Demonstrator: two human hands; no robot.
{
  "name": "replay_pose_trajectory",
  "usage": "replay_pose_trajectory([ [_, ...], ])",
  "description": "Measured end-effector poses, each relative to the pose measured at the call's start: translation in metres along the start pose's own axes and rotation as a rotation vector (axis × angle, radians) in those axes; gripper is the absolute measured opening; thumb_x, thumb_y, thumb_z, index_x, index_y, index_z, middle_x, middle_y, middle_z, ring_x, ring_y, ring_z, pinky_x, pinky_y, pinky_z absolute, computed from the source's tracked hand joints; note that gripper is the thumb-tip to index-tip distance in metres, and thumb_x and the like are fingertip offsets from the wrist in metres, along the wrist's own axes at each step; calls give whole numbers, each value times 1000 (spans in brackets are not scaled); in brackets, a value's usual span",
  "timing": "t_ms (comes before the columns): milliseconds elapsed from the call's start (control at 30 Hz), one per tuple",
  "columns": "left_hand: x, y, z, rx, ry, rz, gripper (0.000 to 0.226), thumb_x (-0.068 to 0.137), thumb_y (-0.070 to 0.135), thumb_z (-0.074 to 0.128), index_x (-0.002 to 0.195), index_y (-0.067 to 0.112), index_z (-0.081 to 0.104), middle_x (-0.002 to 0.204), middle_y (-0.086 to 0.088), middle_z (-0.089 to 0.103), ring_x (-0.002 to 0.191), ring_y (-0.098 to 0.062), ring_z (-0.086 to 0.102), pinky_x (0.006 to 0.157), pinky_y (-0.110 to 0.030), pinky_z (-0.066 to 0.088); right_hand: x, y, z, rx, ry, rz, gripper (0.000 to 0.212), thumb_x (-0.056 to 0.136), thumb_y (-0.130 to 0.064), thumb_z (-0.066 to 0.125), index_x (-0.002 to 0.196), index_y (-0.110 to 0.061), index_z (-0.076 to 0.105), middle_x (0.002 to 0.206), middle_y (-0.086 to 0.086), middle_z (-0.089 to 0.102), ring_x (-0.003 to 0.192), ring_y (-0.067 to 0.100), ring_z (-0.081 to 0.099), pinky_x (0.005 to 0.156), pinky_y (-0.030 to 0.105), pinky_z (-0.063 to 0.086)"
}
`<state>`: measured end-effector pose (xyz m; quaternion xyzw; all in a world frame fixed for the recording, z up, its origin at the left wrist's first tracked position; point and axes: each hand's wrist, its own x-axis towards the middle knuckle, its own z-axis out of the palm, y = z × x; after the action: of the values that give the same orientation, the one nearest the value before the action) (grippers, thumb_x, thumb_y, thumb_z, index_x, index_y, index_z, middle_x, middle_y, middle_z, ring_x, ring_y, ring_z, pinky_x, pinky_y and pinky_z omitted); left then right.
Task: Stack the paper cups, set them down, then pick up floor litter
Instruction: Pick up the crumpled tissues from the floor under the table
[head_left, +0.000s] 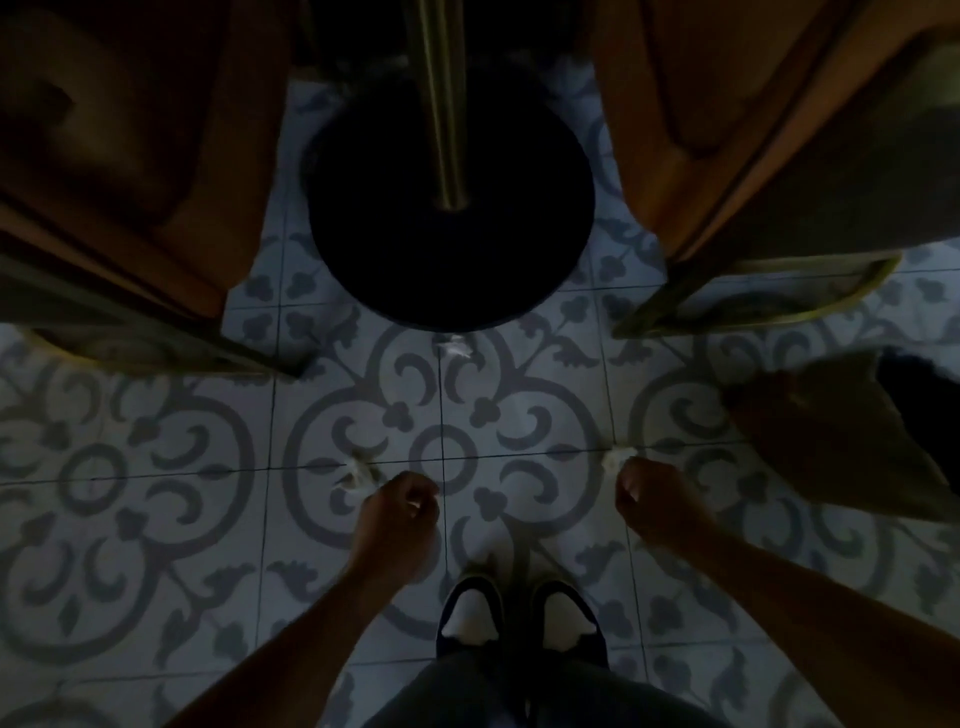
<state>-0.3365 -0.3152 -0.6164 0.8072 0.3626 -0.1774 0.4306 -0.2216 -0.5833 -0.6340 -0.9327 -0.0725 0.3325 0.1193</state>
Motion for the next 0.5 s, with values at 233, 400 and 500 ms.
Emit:
replay_pose_trajectory([
  [233, 72, -77, 33, 96, 109, 35, 11, 93, 14, 60, 94, 25, 64, 89, 4, 68, 77, -6, 64, 67, -23, 54, 68, 20, 65, -73, 60, -86, 14, 90, -24, 53, 77, -24, 48, 71, -5, 50, 61, 6, 46, 51, 16, 28],
  [400, 104, -127, 47, 97, 242, 4, 10, 92, 14, 61, 99, 18, 68, 84, 3, 68, 70, -3, 61, 57, -18, 44, 103, 41, 98, -85, 143, -189, 18, 85, -18, 61, 74, -21, 48, 69, 0, 53, 58, 11, 48, 50, 16, 27],
  [500, 117, -149, 48, 103, 345, 54, 9, 89, 14, 66, 95, 20, 68, 85, 5, 68, 71, -2, 59, 60, -19, 44, 120, 57, 112, -107, 247, -275, 14, 78, -10, 69, 73, -13, 57, 72, 7, 57, 61, 22, 55, 53, 23, 39],
])
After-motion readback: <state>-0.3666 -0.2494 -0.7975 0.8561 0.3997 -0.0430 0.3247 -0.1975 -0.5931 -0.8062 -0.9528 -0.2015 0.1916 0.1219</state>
